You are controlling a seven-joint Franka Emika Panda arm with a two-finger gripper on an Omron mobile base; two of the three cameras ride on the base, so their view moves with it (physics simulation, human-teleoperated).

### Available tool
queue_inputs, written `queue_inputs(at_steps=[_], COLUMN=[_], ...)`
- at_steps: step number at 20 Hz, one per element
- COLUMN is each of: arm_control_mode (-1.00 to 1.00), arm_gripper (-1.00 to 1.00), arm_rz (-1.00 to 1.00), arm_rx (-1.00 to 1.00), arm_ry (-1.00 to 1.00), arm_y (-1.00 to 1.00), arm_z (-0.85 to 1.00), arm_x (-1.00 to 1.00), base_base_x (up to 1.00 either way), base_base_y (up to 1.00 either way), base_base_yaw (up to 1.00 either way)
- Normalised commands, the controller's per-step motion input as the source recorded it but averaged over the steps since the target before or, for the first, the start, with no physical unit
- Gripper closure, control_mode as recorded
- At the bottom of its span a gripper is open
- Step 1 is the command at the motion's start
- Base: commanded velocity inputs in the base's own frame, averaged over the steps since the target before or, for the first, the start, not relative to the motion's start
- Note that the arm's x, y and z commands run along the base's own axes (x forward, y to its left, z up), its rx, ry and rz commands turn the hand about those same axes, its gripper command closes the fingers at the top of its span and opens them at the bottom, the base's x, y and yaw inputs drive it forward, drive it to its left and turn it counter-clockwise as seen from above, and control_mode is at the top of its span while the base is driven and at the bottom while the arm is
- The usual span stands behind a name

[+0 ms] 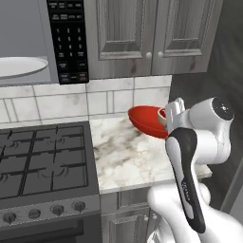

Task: Remove the banana from the bowl and place it on the small plate. Then place the bowl with only the steak in the microwave, close the door, and press the start button to microwave the steak.

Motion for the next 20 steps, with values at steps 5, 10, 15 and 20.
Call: queue_inputs(at_steps=[5,10,15,20], arm_control_mode=[1.0,1.0,1.0,1.0], arm_gripper=[1.0,1.0,1.0,1.0], arm_rz=[0.0,0.0,0.0,0.0], arm_rx=[0.0,0.0,0.0,0.0], arm_ry=[0.0,0.0,0.0,0.0], arm_y=[0.02,0.0,0.0,0.0], arm_z=[-0.02,0.0,0.0,0.0], arm_x=[-0.07,0.0,0.0,0.0], base_base_x=[-0.61,-0.33,0.03,0.21], base_base_y=[0.5,1.0,1.0,0.73], base_base_yaw=[0.0,0.0,0.0,0.0])
